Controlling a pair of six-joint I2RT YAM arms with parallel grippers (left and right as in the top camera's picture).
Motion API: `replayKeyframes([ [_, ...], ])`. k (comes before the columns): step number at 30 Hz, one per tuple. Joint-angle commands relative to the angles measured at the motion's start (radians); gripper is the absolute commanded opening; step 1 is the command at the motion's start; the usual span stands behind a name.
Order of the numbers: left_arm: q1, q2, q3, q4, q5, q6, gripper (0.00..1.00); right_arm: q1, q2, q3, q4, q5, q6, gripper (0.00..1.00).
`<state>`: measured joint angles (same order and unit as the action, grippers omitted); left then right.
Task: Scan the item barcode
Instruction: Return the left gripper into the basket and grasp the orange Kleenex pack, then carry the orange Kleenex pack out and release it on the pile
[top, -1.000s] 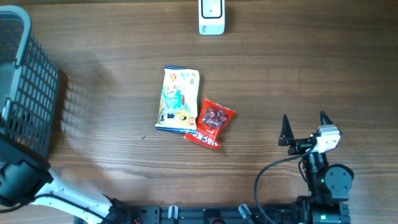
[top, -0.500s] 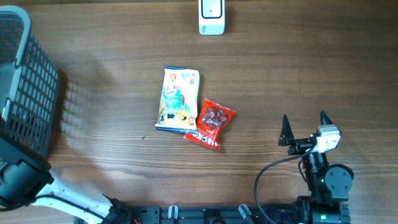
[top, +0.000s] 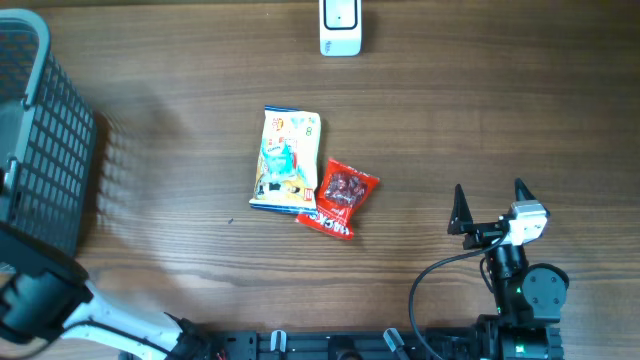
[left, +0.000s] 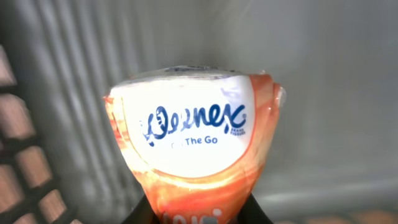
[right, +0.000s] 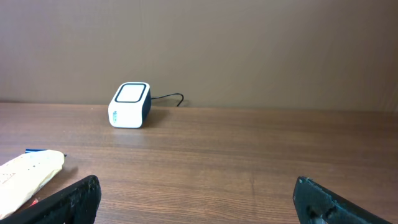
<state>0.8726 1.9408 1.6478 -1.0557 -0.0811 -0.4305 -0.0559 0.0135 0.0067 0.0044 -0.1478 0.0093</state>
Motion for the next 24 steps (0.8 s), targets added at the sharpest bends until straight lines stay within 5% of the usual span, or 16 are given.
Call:
replayKeyframes([
  [1,0.009,-0.200,0.160,-0.007,-0.002,0.003,0.14,-0.004,-0.006,-0.002,0.004,0.011,-0.008,1.00],
  [5,0.009,-0.353,0.207,0.038,0.114,-0.066,0.14,-0.004,-0.006,-0.002,0.004,0.011,-0.008,1.00],
  [13,-0.108,-0.497,0.206,0.055,0.740,-0.233,0.15,-0.004,-0.006,-0.002,0.004,0.011,-0.008,1.00],
  [18,-0.409,-0.462,0.202,-0.101,0.675,-0.210,0.15,-0.004,-0.006,-0.002,0.004,0.011,-0.008,1.00],
  [24,-0.851,-0.291,0.201,-0.268,0.317,-0.116,0.15,-0.004,-0.006,-0.002,0.004,0.011,-0.007,1.00],
])
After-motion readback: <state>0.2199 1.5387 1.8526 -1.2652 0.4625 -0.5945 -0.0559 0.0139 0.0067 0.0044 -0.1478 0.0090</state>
